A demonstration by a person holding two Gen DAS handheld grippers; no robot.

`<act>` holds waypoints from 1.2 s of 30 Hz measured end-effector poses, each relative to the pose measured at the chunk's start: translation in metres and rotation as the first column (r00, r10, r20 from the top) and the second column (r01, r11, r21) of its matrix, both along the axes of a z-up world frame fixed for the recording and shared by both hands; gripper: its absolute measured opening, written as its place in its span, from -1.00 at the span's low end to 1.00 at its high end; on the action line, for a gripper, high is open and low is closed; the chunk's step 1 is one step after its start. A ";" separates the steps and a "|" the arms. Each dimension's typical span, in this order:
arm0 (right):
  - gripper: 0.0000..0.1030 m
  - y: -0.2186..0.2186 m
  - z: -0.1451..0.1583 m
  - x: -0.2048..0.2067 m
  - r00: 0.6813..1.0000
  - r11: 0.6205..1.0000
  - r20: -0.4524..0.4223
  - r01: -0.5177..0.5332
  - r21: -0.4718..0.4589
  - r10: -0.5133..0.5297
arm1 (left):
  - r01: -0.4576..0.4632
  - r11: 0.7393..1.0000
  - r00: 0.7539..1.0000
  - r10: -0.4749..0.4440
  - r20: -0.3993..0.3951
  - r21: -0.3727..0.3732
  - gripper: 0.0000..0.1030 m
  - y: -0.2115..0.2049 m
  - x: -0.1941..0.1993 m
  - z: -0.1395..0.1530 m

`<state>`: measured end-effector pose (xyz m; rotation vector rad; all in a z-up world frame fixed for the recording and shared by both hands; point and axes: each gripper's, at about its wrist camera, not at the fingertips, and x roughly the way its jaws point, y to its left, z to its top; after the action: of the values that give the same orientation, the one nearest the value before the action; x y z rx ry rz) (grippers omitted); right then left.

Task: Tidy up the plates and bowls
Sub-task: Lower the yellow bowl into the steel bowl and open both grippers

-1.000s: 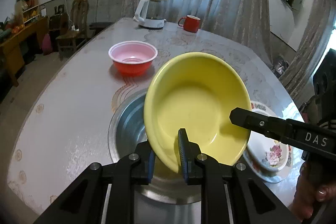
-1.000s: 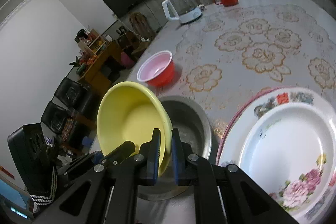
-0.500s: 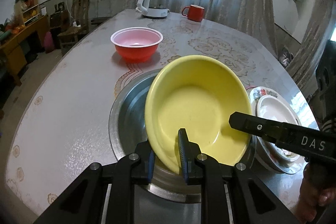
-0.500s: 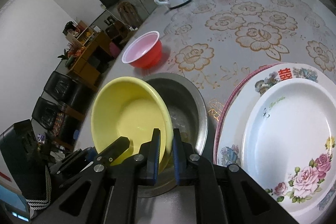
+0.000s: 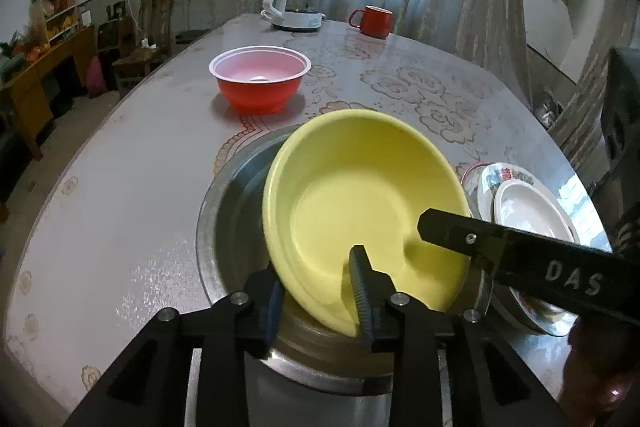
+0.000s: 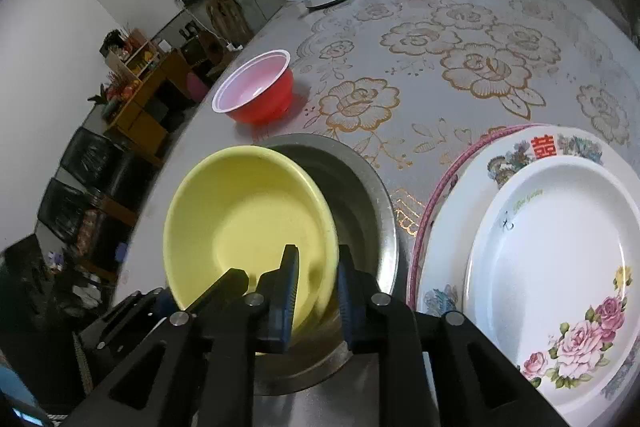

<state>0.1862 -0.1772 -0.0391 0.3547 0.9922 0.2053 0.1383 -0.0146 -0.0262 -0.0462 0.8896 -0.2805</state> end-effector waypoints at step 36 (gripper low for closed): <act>-0.58 -0.003 0.002 -0.009 0.998 0.999 0.047 0.033 0.004 -0.034 | -0.123 0.990 0.986 0.130 0.105 -0.069 0.24 0.035 -0.027 0.016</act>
<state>0.1773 -0.1805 -0.0372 0.3676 0.9388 0.1842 0.1111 0.0205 -0.0107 -0.1437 0.7656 -0.1905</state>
